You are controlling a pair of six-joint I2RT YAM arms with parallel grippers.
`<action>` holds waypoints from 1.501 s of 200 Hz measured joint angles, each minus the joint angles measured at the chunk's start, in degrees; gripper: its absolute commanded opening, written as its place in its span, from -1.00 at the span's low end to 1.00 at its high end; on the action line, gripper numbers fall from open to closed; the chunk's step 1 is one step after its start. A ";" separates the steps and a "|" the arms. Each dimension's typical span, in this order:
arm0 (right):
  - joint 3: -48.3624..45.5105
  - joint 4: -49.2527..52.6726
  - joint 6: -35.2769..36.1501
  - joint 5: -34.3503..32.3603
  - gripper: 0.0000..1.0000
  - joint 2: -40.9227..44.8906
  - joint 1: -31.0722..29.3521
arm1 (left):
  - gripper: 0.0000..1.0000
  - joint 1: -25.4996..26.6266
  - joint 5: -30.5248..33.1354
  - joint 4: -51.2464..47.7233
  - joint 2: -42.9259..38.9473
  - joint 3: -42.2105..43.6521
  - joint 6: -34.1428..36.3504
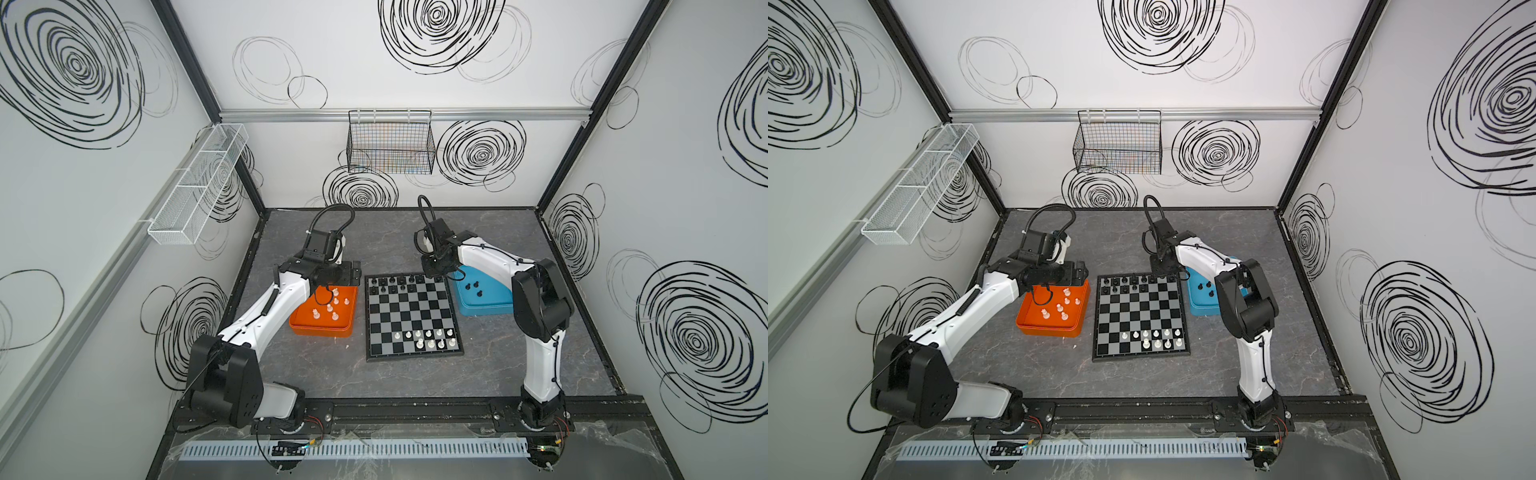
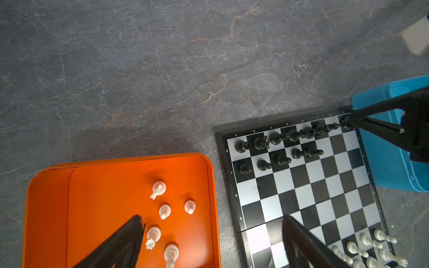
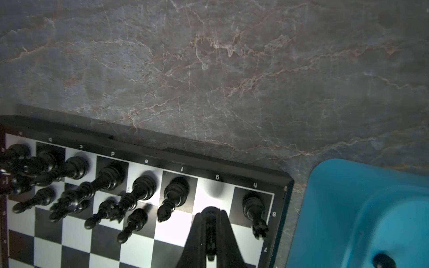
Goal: Set up the chess pieces on the board
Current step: 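Lower the black piece onto the empty back-row square and open right gripper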
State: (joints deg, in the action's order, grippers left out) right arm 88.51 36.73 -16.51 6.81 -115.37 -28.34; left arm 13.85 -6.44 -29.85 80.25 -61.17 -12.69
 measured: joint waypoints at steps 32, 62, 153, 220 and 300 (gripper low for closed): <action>-0.33 -1.01 -0.02 -0.02 -0.84 0.00 0.00 | 0.92 0.00 -0.02 0.02 0.00 0.02 -0.07; -0.37 -1.51 -0.02 -0.11 -0.84 -0.55 0.00 | 0.92 0.00 -0.02 0.02 0.00 0.24 -0.20; -0.39 -1.73 -0.07 -0.39 -0.81 -1.88 0.00 | 0.92 0.00 -0.04 0.31 0.00 0.55 -0.22; -0.39 -1.90 -0.20 -0.39 -0.76 -1.90 0.00 | 0.92 0.00 -0.17 0.42 0.00 0.55 -0.24; -0.39 -1.90 -0.20 -0.35 -0.70 -1.90 0.00 | 0.92 0.00 -0.26 0.44 0.00 0.57 -0.46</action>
State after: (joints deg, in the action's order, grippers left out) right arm 88.12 34.83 -16.71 6.46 -117.27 -28.34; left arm 13.85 -6.70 -29.41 80.25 -60.60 -13.15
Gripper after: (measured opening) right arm 0.147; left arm 0.960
